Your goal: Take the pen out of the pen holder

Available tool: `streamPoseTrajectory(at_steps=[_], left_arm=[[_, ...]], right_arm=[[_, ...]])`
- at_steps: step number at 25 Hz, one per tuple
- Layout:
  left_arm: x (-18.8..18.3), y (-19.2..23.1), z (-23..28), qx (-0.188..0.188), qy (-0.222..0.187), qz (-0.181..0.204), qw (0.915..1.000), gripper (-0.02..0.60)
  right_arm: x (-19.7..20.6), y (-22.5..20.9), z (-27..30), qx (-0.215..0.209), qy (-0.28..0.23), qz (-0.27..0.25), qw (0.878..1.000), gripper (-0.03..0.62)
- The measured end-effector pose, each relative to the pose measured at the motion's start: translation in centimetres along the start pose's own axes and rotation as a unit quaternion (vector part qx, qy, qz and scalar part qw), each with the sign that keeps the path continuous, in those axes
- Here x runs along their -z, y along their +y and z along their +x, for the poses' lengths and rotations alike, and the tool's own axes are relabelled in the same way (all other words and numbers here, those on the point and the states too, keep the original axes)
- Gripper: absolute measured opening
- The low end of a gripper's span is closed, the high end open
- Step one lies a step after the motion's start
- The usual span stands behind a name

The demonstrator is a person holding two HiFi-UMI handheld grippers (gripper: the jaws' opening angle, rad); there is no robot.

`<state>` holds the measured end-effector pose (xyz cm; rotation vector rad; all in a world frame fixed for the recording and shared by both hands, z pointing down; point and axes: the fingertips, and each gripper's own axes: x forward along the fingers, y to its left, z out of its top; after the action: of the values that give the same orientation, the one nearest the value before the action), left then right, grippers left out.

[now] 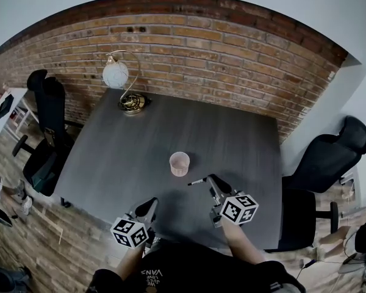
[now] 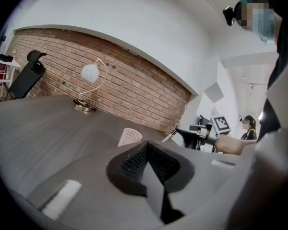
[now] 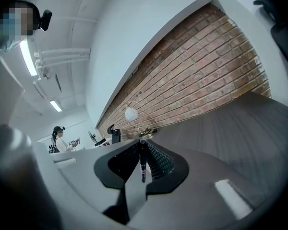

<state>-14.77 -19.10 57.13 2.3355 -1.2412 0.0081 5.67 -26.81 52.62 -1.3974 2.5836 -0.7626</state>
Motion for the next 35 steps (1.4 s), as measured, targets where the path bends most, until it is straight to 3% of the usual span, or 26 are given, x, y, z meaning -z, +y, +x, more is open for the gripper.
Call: streamPoseTrajectory(at_steps=[20, 35], left_arm=[[3.8, -5.2, -1.1, -0.043, -0.025, -0.016, 0.9986, 0.052], [6.0, -6.7, -1.7, -0.066, -0.032, -0.028, 0.9969, 0.052]], right_arm=[[4.5, -1.6, -6.3, -0.038, 0.061, 0.011, 0.997, 0.044], [7.2, -2.1, -8.8, -0.058, 0.098, 0.017, 0.993, 0.044]])
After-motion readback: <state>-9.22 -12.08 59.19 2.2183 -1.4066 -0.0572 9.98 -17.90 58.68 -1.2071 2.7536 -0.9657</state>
